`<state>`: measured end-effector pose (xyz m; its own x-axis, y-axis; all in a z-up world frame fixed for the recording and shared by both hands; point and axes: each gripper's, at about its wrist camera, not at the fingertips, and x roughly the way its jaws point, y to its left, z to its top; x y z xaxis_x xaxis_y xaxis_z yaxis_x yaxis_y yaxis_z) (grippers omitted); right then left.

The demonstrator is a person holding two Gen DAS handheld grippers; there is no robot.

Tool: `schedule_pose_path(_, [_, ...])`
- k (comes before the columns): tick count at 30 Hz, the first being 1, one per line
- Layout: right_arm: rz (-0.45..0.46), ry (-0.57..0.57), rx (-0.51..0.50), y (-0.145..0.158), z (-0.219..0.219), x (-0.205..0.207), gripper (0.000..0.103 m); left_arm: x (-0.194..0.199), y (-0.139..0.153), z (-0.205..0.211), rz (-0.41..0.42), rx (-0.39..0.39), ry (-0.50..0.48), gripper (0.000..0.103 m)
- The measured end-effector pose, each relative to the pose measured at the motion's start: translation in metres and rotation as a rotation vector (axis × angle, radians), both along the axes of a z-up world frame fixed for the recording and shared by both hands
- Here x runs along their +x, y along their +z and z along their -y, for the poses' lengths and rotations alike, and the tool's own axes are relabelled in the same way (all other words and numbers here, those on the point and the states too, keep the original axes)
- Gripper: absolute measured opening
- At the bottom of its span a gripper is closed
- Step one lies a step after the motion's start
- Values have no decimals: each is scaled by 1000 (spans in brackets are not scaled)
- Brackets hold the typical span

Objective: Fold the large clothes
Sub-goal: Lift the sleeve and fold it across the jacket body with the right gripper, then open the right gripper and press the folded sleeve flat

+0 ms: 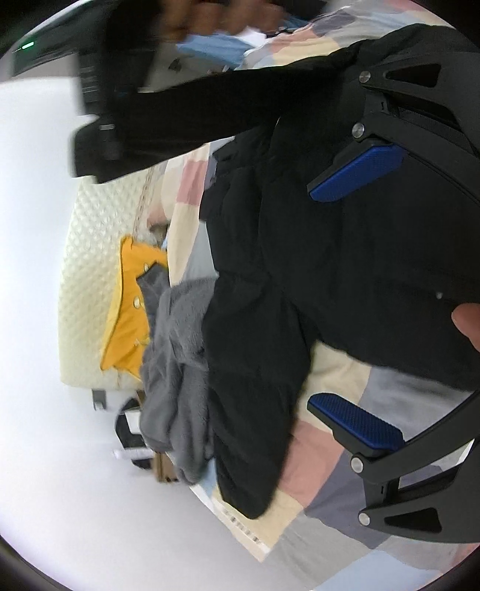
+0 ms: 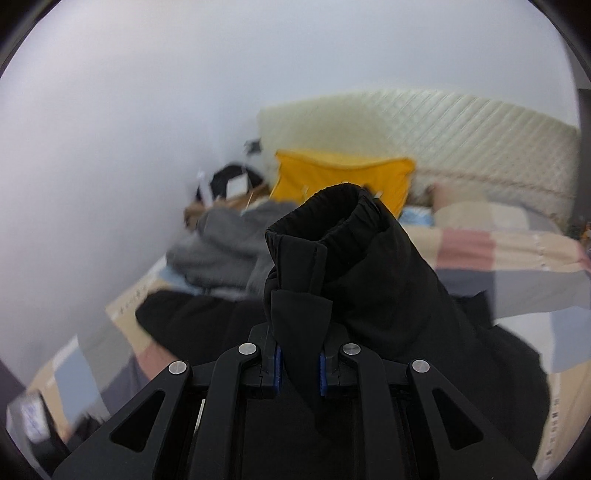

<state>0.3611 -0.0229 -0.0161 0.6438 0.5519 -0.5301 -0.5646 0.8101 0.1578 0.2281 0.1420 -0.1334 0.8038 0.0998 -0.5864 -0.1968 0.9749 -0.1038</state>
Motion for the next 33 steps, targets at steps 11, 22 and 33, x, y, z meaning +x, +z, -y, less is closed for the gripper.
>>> schedule_pose_path(11, [-265, 76, -26, -160, -45, 23, 14, 7, -18, -41, -24, -80, 97, 103])
schedule_pose_path(22, [-283, 138, -93, -181, -58, 26, 69, 18, -34, -34, -53, -21, 67, 103])
schedule_pose_path(33, [-62, 31, -65, -78, 45, -17, 73, 9, -26, -15, -28, -58, 7, 103])
